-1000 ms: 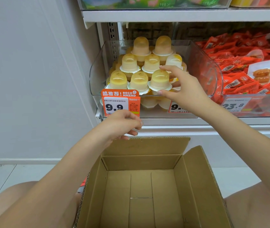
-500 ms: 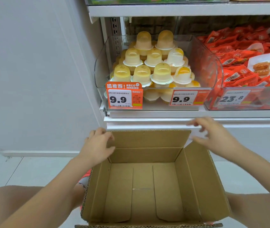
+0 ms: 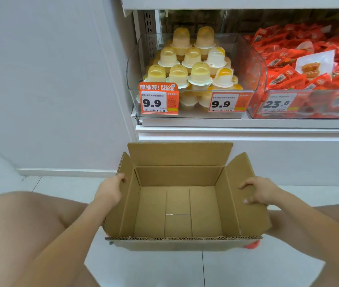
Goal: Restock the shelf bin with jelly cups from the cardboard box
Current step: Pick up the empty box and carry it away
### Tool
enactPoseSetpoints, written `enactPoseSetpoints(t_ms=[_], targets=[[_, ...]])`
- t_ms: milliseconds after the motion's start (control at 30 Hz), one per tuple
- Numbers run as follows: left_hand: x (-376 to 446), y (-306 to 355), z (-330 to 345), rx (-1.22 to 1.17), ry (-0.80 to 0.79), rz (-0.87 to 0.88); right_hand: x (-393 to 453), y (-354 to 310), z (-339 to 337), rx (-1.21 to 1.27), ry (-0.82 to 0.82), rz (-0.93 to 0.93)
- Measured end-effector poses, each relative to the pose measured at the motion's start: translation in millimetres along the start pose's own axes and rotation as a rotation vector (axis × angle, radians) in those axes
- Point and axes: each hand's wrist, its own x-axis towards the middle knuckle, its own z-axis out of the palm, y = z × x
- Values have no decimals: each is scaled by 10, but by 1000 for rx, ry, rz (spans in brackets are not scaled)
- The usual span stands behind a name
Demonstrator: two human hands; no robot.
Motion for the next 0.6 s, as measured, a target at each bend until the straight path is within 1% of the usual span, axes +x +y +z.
enactPoseSetpoints(t_ms=[133, 233, 300, 333, 400, 500, 600], targets=[[-102, 117, -255, 134, -39, 24, -166, -443, -39, -258, -71, 24], [-167, 185, -467, 252, -89, 17, -227, -757, -73, -320, -154, 91], [-200, 126, -611, 293, -108, -13, -226, -993, -91, -430, -183, 88], [-234, 63, -688, 305, -117, -33, -229, -1111, -81, -472, -193, 76], [-325, -185, -818, 302, -139, -76, -240, -1385, -23, -480, -242, 54], [-508, -716, -997, 227, -140, -187, -262, -1805, 8, -519, -251, -48], [-702, -1122, -1187, 229, -82, -273, -208, -2221, 17, -403, -317, -164]])
